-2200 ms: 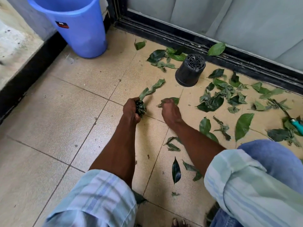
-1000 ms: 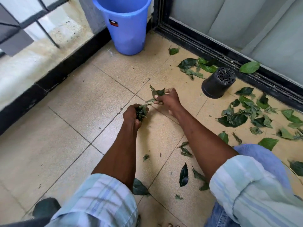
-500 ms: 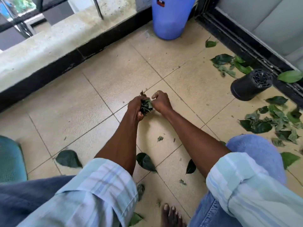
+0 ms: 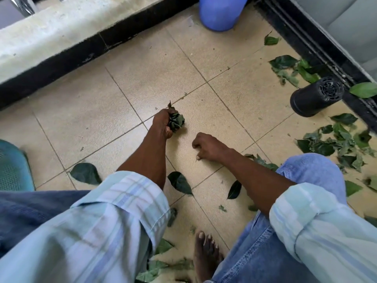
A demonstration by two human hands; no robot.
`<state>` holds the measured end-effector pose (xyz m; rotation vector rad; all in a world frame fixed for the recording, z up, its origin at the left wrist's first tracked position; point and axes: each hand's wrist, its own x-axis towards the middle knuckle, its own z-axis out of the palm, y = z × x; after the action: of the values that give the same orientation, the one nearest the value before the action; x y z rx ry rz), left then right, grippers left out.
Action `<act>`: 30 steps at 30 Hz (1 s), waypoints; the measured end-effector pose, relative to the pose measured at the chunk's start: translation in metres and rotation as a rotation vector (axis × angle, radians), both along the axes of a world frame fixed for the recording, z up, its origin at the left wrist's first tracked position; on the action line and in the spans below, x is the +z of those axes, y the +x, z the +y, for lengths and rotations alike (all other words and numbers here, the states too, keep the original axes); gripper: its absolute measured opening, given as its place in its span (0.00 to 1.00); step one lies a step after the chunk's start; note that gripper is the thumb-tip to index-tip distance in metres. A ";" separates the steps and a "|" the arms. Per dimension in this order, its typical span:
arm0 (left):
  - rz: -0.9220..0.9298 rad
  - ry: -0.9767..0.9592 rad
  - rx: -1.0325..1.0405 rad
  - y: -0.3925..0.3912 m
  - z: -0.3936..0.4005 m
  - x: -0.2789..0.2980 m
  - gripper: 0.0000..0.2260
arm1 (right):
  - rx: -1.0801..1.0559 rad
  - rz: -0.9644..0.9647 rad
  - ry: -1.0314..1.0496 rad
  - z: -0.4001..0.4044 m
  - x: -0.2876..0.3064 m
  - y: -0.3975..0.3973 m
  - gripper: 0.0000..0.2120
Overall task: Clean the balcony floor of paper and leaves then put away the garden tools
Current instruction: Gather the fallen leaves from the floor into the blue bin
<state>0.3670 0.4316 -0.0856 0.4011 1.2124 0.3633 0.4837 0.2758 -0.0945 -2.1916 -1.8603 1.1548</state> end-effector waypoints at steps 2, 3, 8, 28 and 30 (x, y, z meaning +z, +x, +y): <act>-0.016 -0.002 -0.006 -0.001 0.000 0.001 0.13 | 0.039 -0.015 0.018 -0.004 -0.004 -0.003 0.07; -0.025 -0.004 -0.004 -0.002 0.000 0.001 0.13 | 0.036 -0.023 0.021 -0.006 -0.006 -0.006 0.04; -0.018 -0.016 0.017 -0.005 0.003 0.001 0.11 | 0.037 -0.165 0.097 -0.011 -0.005 -0.008 0.03; 0.043 -0.008 0.026 -0.010 0.008 -0.009 0.06 | 0.179 -0.218 0.232 -0.027 -0.006 -0.023 0.11; 0.039 0.002 0.015 -0.010 0.006 -0.006 0.06 | 0.123 -0.207 0.236 -0.026 -0.004 -0.025 0.11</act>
<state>0.3575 0.4377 -0.0920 0.4030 1.2534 0.3709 0.4587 0.2496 -0.0989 -2.1608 -2.1126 0.6991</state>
